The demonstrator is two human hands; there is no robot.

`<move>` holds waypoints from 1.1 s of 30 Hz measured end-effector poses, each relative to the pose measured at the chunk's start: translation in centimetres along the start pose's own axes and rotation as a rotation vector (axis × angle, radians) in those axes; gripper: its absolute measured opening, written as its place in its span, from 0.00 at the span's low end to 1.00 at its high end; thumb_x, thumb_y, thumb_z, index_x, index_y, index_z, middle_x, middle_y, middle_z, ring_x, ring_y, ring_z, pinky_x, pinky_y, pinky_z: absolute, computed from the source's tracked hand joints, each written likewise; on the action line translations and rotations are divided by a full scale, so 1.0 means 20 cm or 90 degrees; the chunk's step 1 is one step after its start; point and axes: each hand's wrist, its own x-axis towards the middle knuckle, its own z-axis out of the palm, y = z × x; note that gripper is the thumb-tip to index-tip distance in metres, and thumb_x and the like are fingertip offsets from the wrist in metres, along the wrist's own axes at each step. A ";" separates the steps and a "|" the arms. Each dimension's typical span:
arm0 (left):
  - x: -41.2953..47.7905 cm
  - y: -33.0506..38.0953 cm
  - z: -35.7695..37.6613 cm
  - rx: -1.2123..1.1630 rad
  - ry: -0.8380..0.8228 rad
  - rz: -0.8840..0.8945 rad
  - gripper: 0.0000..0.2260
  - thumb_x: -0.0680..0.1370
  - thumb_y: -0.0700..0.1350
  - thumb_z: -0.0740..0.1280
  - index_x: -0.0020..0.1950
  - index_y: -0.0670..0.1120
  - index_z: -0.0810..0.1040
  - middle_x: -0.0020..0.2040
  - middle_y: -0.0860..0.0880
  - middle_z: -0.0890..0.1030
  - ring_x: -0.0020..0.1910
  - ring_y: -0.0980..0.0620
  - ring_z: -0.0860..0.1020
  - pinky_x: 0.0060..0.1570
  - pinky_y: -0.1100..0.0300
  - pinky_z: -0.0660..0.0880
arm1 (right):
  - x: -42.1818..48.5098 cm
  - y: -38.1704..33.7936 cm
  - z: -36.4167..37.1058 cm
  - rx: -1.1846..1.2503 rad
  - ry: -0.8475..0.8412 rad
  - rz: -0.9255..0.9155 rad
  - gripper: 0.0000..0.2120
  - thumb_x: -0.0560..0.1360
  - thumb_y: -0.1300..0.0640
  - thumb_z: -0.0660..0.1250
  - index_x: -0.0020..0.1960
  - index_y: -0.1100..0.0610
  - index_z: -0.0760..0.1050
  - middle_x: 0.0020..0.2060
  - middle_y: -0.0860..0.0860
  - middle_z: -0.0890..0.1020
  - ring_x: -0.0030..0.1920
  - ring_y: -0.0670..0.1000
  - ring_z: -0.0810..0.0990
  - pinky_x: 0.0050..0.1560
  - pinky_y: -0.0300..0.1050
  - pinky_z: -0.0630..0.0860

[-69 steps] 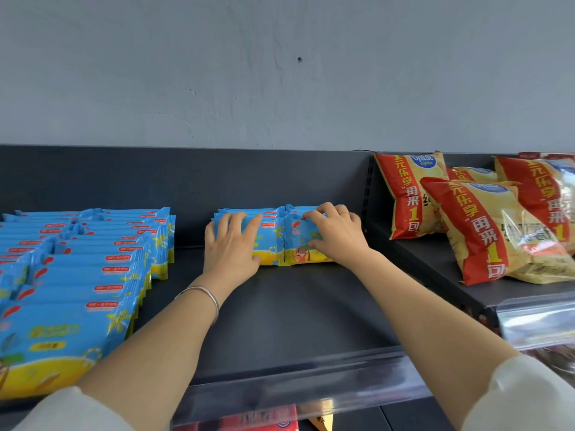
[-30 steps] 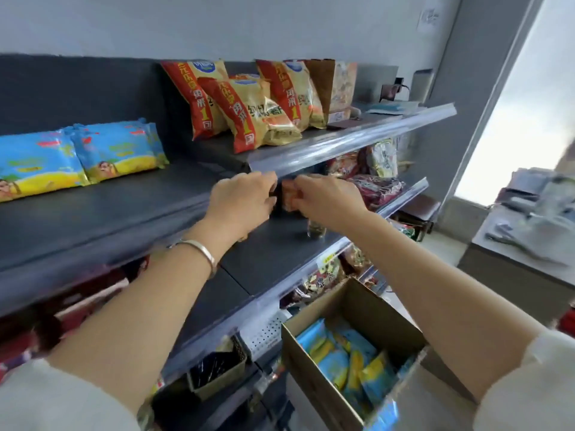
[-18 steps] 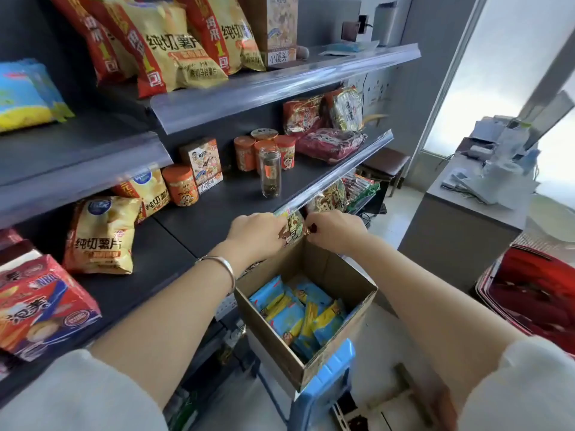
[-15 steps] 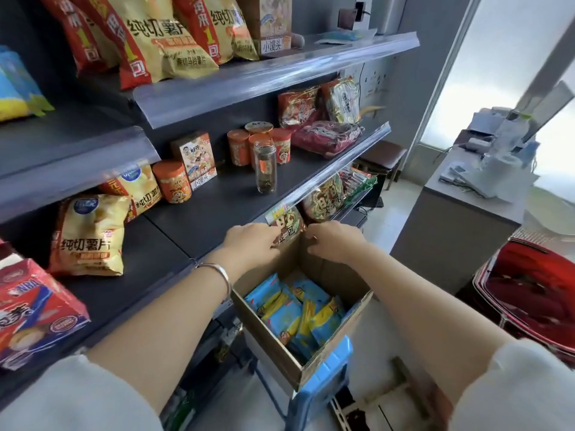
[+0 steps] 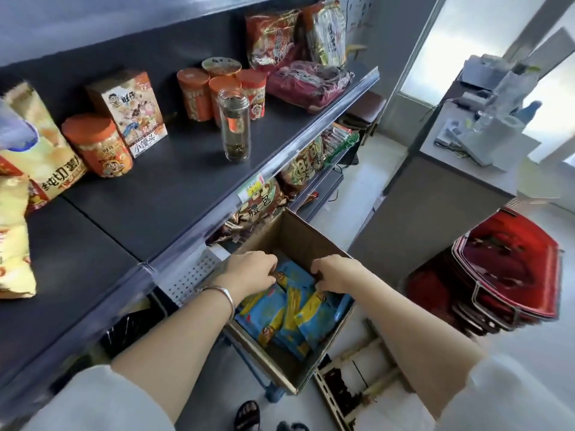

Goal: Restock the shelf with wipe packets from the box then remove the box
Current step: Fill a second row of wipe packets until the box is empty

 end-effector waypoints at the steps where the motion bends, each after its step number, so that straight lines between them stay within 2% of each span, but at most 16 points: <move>1: 0.03 0.00 0.04 -0.010 -0.022 -0.001 0.11 0.79 0.51 0.61 0.59 0.49 0.73 0.57 0.48 0.75 0.59 0.46 0.74 0.50 0.53 0.72 | 0.02 0.01 0.03 0.000 -0.013 0.005 0.19 0.75 0.52 0.65 0.65 0.52 0.70 0.60 0.54 0.75 0.60 0.57 0.75 0.52 0.51 0.77; 5: 0.13 -0.01 0.20 -0.041 -0.082 -0.021 0.10 0.79 0.51 0.61 0.58 0.48 0.72 0.55 0.48 0.75 0.57 0.46 0.75 0.49 0.53 0.73 | 0.14 0.05 0.15 -0.007 -0.051 0.002 0.21 0.75 0.53 0.65 0.67 0.49 0.70 0.61 0.52 0.74 0.60 0.56 0.75 0.49 0.48 0.76; 8: 0.20 0.01 0.32 -0.067 -0.106 -0.047 0.12 0.79 0.51 0.61 0.61 0.48 0.72 0.58 0.48 0.75 0.59 0.45 0.74 0.52 0.52 0.73 | 0.23 0.09 0.23 -0.037 -0.074 -0.034 0.21 0.75 0.56 0.63 0.68 0.48 0.69 0.62 0.52 0.74 0.61 0.57 0.74 0.49 0.47 0.74; 12: 0.30 0.04 0.47 -0.128 -0.137 -0.112 0.16 0.79 0.51 0.61 0.65 0.47 0.71 0.63 0.46 0.74 0.62 0.44 0.73 0.56 0.51 0.73 | 0.33 0.14 0.33 -0.110 -0.098 -0.094 0.20 0.76 0.57 0.62 0.68 0.50 0.70 0.62 0.53 0.74 0.63 0.59 0.72 0.57 0.49 0.74; 14: 0.36 0.05 0.53 -0.180 -0.146 -0.156 0.17 0.79 0.50 0.62 0.66 0.46 0.71 0.64 0.44 0.74 0.62 0.43 0.74 0.57 0.51 0.74 | 0.38 0.15 0.36 -0.146 -0.113 -0.117 0.19 0.77 0.58 0.60 0.68 0.51 0.70 0.63 0.53 0.73 0.64 0.59 0.71 0.57 0.50 0.73; 16: 0.41 0.07 0.60 -0.220 -0.154 -0.190 0.16 0.78 0.48 0.64 0.64 0.43 0.73 0.61 0.42 0.76 0.60 0.42 0.75 0.56 0.52 0.74 | 0.43 0.15 0.39 -0.173 -0.139 -0.135 0.20 0.78 0.60 0.59 0.69 0.52 0.68 0.67 0.53 0.70 0.65 0.60 0.67 0.58 0.51 0.72; 19: 0.49 0.11 0.68 -0.254 -0.159 -0.223 0.10 0.77 0.45 0.65 0.54 0.40 0.74 0.57 0.39 0.77 0.57 0.41 0.76 0.52 0.52 0.73 | 0.47 0.15 0.44 -0.211 -0.163 -0.148 0.22 0.79 0.60 0.58 0.72 0.53 0.65 0.69 0.55 0.68 0.68 0.60 0.64 0.61 0.54 0.71; 22: 0.55 0.14 0.75 -0.285 -0.162 -0.250 0.06 0.76 0.40 0.62 0.52 0.41 0.73 0.57 0.39 0.76 0.56 0.39 0.76 0.55 0.49 0.75 | 0.49 0.16 0.46 -0.236 -0.150 -0.167 0.21 0.79 0.59 0.57 0.72 0.54 0.65 0.69 0.55 0.67 0.68 0.59 0.63 0.61 0.54 0.70; 25: 0.60 0.15 0.81 -0.307 -0.157 -0.274 0.11 0.76 0.40 0.61 0.57 0.42 0.74 0.58 0.40 0.77 0.58 0.39 0.76 0.57 0.47 0.75 | 0.49 0.17 0.46 -0.251 -0.114 -0.187 0.20 0.80 0.59 0.56 0.71 0.54 0.66 0.70 0.55 0.66 0.69 0.59 0.62 0.62 0.52 0.68; 30: 0.63 0.17 0.84 -0.344 -0.181 -0.321 0.19 0.76 0.48 0.68 0.64 0.42 0.72 0.63 0.41 0.73 0.62 0.40 0.72 0.60 0.49 0.73 | 0.48 0.18 0.43 -0.236 -0.112 -0.193 0.20 0.79 0.58 0.57 0.71 0.53 0.66 0.71 0.57 0.64 0.70 0.59 0.61 0.65 0.51 0.65; 33: 0.62 0.15 0.81 -0.357 -0.203 -0.315 0.23 0.74 0.50 0.71 0.65 0.41 0.71 0.63 0.41 0.74 0.63 0.41 0.73 0.59 0.52 0.72 | 0.46 0.18 0.41 -0.230 -0.115 -0.203 0.22 0.79 0.57 0.60 0.72 0.51 0.65 0.71 0.57 0.64 0.71 0.59 0.60 0.64 0.51 0.66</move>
